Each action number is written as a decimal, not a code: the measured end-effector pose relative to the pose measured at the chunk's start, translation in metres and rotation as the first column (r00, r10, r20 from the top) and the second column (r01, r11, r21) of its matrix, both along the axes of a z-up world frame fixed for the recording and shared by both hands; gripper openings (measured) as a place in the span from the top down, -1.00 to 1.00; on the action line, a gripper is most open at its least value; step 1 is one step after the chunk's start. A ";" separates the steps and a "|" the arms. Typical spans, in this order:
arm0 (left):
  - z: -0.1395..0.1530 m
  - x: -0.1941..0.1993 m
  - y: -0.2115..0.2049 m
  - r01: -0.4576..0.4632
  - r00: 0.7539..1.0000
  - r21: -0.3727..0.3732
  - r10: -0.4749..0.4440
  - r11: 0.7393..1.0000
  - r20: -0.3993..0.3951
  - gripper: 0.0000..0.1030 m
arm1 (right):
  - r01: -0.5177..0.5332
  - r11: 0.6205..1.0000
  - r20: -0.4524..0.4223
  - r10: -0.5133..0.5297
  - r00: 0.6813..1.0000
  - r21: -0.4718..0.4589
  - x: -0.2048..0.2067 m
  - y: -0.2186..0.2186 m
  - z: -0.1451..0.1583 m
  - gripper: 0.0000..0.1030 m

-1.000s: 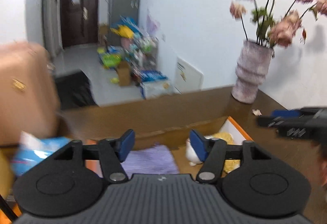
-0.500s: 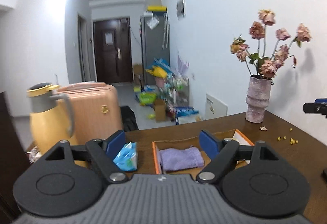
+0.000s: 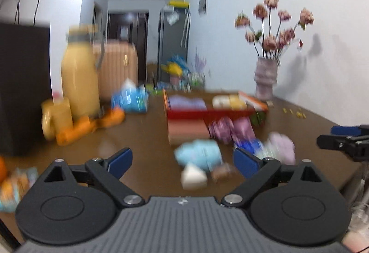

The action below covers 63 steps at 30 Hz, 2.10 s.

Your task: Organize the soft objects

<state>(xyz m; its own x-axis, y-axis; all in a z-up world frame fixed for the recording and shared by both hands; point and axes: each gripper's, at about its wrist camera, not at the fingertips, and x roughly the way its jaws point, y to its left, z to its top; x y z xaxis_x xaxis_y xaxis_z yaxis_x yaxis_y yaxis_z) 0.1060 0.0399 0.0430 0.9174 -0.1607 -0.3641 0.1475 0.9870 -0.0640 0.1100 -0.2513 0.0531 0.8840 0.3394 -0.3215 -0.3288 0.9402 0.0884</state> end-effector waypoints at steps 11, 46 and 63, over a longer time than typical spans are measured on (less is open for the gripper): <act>-0.035 0.037 -0.002 0.026 0.993 0.013 -0.024 1.000 -0.119 -0.70 | -0.054 0.998 -0.105 0.056 0.993 0.024 0.018 0.013 -0.032 0.01; -0.067 0.088 0.013 0.067 0.968 -0.003 -0.066 0.998 -0.241 0.35 | -0.402 0.902 -0.230 0.363 0.903 -0.157 0.099 0.110 -0.075 0.12; -0.063 0.057 0.012 0.030 0.977 0.011 -0.027 0.999 -0.211 0.34 | -0.347 0.928 -0.224 0.312 0.923 -0.135 0.090 0.123 -0.079 0.39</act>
<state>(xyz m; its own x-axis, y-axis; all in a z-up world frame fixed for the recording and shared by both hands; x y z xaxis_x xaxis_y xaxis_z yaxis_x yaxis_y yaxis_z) 0.1629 0.0518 -0.0198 0.8150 -0.1793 -0.5510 0.1601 0.9836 -0.0832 0.1998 -0.1288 -0.0261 0.6451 0.5260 -0.5543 -0.6148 0.7880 0.0323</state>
